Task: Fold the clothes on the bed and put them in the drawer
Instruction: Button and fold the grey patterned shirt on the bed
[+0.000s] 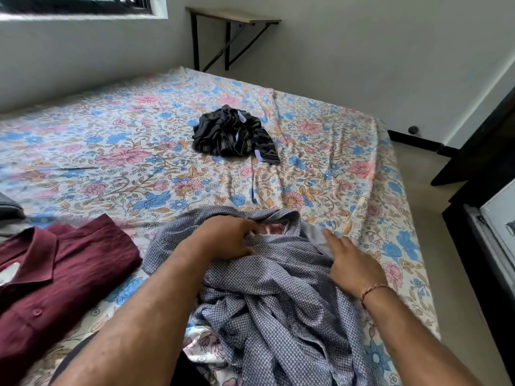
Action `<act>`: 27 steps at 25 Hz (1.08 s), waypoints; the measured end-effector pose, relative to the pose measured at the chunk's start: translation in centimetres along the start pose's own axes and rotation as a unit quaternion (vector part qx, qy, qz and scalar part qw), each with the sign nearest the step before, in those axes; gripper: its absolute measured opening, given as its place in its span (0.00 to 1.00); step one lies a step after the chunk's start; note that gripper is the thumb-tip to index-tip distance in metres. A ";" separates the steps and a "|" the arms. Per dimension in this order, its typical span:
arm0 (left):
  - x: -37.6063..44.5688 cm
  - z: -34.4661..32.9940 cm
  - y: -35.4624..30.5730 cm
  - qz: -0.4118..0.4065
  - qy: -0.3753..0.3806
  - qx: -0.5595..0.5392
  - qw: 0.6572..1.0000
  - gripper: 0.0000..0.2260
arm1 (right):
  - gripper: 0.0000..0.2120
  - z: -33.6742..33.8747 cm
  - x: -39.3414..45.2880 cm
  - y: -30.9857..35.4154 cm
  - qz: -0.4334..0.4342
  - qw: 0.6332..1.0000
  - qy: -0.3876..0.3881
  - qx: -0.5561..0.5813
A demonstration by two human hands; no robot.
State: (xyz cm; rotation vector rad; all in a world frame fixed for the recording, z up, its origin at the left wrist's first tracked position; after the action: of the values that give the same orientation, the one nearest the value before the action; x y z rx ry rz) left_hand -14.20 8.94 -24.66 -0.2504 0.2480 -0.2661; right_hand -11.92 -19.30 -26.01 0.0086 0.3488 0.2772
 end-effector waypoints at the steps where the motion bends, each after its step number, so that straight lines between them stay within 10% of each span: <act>1: -0.3 0.4 0.1 -0.006 -0.010 -0.010 1.000 0.21 | 0.35 0.2 0.3 -0.7 -0.012 1.000 0.014 -0.010; 4: -1.2 2.0 0.2 -0.010 -0.070 -0.013 0.997 0.16 | 0.13 2.2 0.9 -4.7 -0.078 0.992 -0.075 0.062; 10: -2.8 4.0 2.2 0.012 -0.168 -0.020 0.985 0.12 | 0.08 3.8 -0.3 -10.0 -0.161 0.922 -0.236 0.262; 15: -3.4 4.4 2.9 0.010 -0.186 -0.052 0.981 0.08 | 0.34 -0.1 -1.8 -5.8 -0.107 0.907 -0.116 0.391; 18: -3.7 4.6 3.1 0.022 -0.197 -0.058 0.978 0.04 | 0.31 -2.5 -1.8 -6.1 -0.125 0.896 -0.050 0.422; 24: -4.4 4.9 3.8 0.079 -0.233 -0.066 0.967 0.02 | 0.12 -3.2 -2.8 -9.0 -0.140 0.569 -0.099 0.804; 27: -4.9 5.3 3.3 0.044 -0.227 -0.089 0.969 0.08 | 0.13 -2.7 -3.5 -10.5 -0.108 0.507 -0.149 0.842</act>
State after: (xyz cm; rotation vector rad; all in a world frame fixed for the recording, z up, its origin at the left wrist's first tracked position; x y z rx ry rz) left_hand -16.58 14.51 -19.53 -0.4680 -0.1723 -0.0930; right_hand -13.19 -30.42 -27.93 1.9686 0.1393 -0.4334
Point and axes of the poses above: each hand's wrist, its own x-axis towards the middle knuckle, its own z-axis out of the back of the hand, y = z × x, the point moved 3 cm from there along x, towards the middle knuckle, and after that the axes turned 9 degrees about y, right-handed, at the moved point
